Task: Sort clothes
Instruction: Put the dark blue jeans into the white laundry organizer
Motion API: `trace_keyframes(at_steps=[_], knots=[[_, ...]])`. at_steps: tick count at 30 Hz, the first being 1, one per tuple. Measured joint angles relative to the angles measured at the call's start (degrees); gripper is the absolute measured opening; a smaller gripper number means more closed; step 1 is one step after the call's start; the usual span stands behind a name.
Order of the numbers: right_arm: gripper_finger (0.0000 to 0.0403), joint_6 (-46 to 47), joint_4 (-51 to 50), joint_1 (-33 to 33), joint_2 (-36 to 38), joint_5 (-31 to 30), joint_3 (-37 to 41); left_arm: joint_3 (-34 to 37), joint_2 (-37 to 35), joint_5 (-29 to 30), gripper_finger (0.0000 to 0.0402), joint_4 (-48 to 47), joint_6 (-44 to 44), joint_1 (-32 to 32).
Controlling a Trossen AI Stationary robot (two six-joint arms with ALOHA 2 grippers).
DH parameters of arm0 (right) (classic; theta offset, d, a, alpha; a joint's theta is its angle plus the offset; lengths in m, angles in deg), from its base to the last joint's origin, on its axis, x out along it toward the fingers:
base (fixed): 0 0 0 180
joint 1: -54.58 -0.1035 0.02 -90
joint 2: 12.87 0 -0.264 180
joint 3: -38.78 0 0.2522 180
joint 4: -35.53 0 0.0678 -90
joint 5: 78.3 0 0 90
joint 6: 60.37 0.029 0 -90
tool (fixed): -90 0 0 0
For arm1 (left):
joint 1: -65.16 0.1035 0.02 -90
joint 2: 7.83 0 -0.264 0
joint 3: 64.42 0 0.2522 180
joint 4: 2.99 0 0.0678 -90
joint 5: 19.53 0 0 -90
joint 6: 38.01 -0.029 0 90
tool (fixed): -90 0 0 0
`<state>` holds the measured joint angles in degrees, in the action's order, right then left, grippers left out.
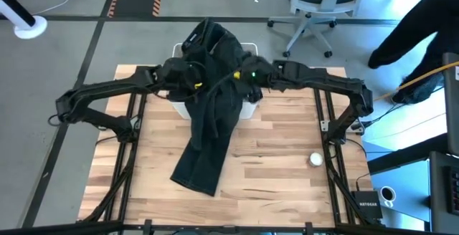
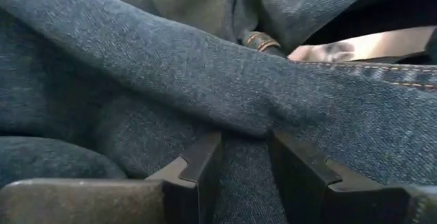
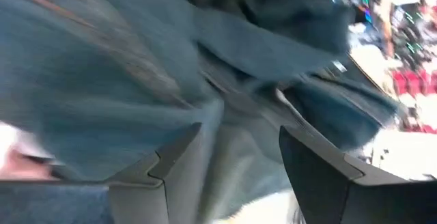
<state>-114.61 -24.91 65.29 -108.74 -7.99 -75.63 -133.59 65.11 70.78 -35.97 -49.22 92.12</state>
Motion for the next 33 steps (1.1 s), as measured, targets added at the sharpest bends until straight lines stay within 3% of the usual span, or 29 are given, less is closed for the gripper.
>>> trace_keyframes(at_steps=[4,6,13,19,25,29,33], knots=[[0.0211,0.27,-2.40,-4.04,0.00,-0.09,0.03,-0.26,4.38,-8.40,0.0120,0.49,1.11,2.68],[0.0211,0.81,-2.85,-6.45,0.00,-0.34,0.03,-1.18,4.13,-8.48,0.0120,0.62,0.32,2.93],[0.0211,4.60,-5.97,-15.51,0.00,-6.64,0.03,-4.61,-8.76,-6.81,0.0120,4.97,-2.62,0.64],[0.0211,12.34,-9.48,-23.58,0.10,-12.72,2.35,-2.92,-18.80,-7.11,0.0120,3.19,-7.09,-1.00],[0.0211,22.09,-5.17,-29.51,0.07,-20.97,16.69,2.04,-23.67,-7.57,0.0120,3.00,-3.83,-1.13],[0.0211,23.44,10.68,-32.55,-0.02,-27.88,30.82,5.62,-23.78,-7.35,0.0120,4.50,-2.67,-1.07],[0.0211,26.48,28.71,-32.55,-0.02,-30.20,44.14,6.95,-23.16,-7.66,0.0120,4.88,0.80,-1.41]])
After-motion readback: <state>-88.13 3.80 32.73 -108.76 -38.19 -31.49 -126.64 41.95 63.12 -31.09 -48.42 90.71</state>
